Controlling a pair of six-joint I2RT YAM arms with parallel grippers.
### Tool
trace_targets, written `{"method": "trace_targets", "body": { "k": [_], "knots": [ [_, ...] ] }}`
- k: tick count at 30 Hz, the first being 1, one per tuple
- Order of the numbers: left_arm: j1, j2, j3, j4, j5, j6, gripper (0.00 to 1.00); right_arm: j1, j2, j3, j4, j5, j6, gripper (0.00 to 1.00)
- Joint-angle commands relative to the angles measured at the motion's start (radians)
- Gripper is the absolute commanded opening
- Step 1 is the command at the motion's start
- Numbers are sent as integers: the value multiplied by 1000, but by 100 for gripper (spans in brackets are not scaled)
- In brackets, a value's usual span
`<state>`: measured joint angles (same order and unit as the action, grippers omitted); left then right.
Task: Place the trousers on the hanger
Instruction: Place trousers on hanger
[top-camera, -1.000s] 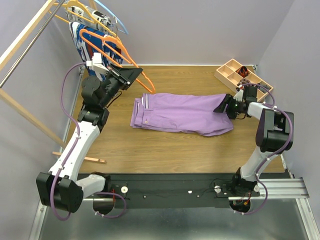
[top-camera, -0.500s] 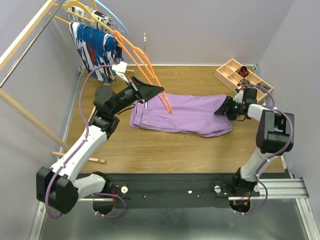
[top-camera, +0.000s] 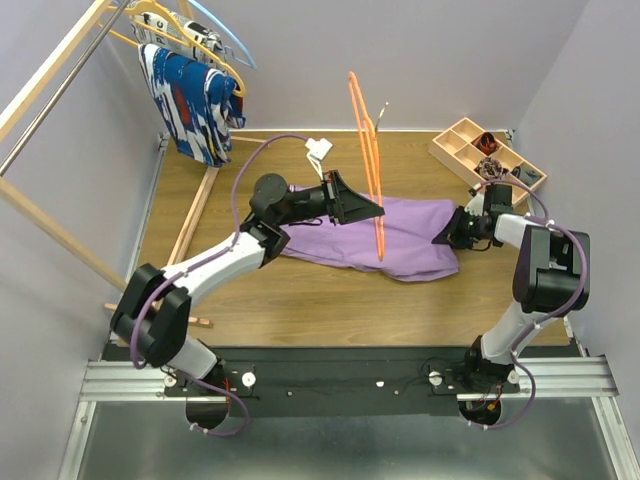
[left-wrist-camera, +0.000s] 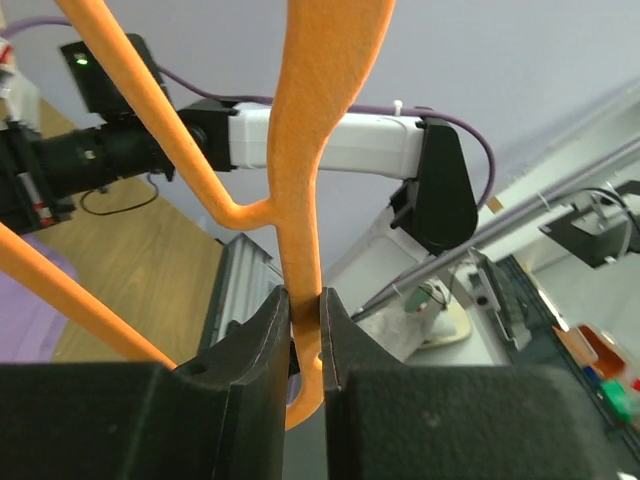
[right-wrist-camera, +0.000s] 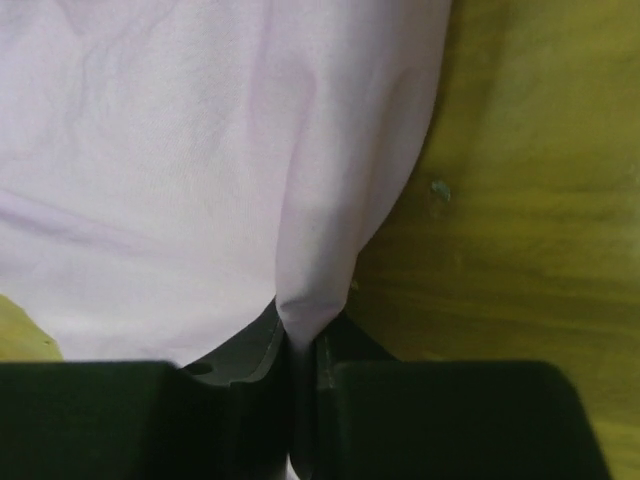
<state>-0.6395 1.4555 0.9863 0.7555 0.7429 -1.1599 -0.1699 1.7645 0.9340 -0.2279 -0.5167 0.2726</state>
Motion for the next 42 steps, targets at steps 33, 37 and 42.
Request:
{"method": "trace_targets", "body": {
  "k": [33,37,42],
  "knots": [
    [-11,833,198,1328,202,-584,0,196,-137,281,-215,-212,235,1],
    [4,845,143,1329,193,-552,0,242,-128,218,-165,-191,289,1],
    [30,835,75,1328,176,-503,0,244,-143,144,-159,-154,315,1]
  ]
}}
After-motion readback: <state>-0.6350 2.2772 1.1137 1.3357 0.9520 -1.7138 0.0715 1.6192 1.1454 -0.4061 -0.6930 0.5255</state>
